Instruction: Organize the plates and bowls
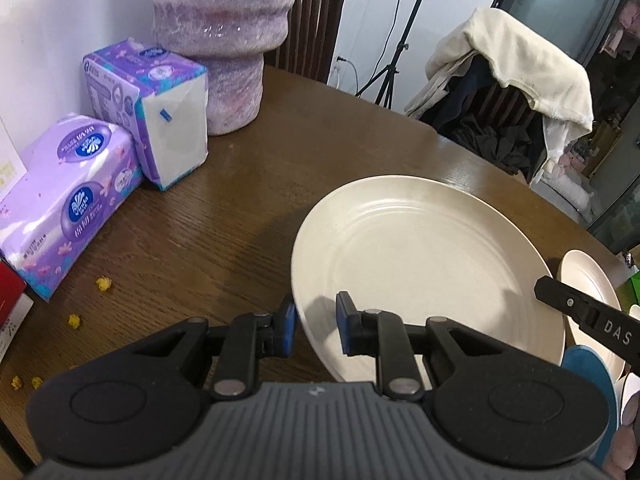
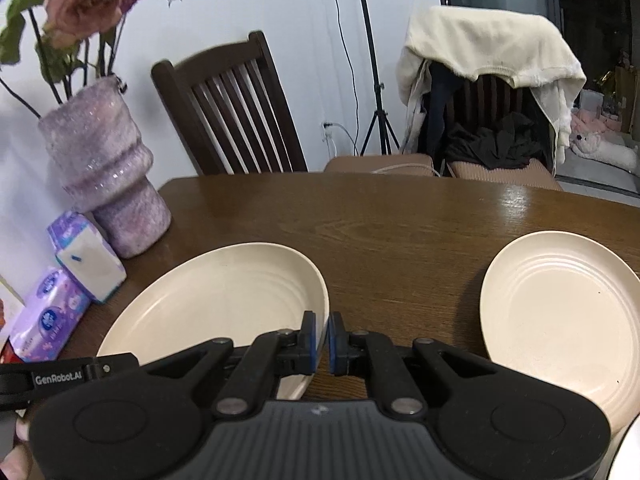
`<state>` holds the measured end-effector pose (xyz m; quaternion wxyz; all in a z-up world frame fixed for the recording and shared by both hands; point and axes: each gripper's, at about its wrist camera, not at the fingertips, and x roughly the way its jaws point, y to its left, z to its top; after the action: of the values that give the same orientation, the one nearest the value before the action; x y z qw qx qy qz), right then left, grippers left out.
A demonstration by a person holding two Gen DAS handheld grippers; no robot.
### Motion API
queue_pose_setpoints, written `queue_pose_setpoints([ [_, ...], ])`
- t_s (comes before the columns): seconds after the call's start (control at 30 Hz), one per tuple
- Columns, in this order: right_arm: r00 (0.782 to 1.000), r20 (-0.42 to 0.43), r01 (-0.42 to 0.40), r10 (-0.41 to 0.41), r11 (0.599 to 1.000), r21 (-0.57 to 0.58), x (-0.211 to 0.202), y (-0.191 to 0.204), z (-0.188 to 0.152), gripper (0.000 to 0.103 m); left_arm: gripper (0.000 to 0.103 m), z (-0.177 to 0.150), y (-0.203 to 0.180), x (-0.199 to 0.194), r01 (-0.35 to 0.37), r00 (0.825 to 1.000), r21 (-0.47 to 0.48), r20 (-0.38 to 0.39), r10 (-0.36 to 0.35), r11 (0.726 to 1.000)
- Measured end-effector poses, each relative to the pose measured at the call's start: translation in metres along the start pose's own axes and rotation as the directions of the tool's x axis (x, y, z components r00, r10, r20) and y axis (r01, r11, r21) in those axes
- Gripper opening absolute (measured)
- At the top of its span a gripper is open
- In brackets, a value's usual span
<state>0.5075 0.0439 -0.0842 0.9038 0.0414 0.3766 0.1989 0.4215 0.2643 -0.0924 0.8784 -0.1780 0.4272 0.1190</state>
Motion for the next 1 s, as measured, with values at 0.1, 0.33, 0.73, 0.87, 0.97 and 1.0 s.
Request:
queue_pose_setpoints([
  [0.1,0.999,0.033,0.005,-0.006,1.0,0.007,-0.011,0.001,-0.004,0.006,0.02,-0.001,-0.003,-0.006,0.002,1.0,0.009,0.02,-0.002,1.0],
  [0.33,0.996,0.091,-0.006,0.002,0.999,0.049,-0.029,-0.005,-0.015,0.007,0.021,-0.002,-0.012,-0.022,0.013,0.998,0.04,0.062,-0.016,0.999],
  [0.73,0.988,0.153,-0.017,0.005,0.997,0.076,-0.057,-0.018,-0.023,0.007,0.021,-0.011,-0.028,-0.038,0.021,0.994,0.093,0.102,-0.031,0.995],
  [0.87,0.987,0.16,-0.019,0.005,0.996,0.088,-0.063,-0.023,-0.026,0.007,0.021,-0.016,-0.033,-0.047,0.021,0.992,0.107,0.122,-0.034,0.994],
  [0.97,0.986,0.166,-0.021,0.005,0.995,0.093,-0.069,-0.026,-0.029,0.007,0.021,-0.019,-0.037,-0.056,0.025,0.989,0.113,0.141,-0.041,0.993],
  [1.0,0.986,0.168,-0.022,0.006,0.995,0.095,-0.07,-0.026,-0.03,0.007,0.021,-0.019,-0.037,-0.057,0.027,0.988,0.116,0.146,-0.043,0.993],
])
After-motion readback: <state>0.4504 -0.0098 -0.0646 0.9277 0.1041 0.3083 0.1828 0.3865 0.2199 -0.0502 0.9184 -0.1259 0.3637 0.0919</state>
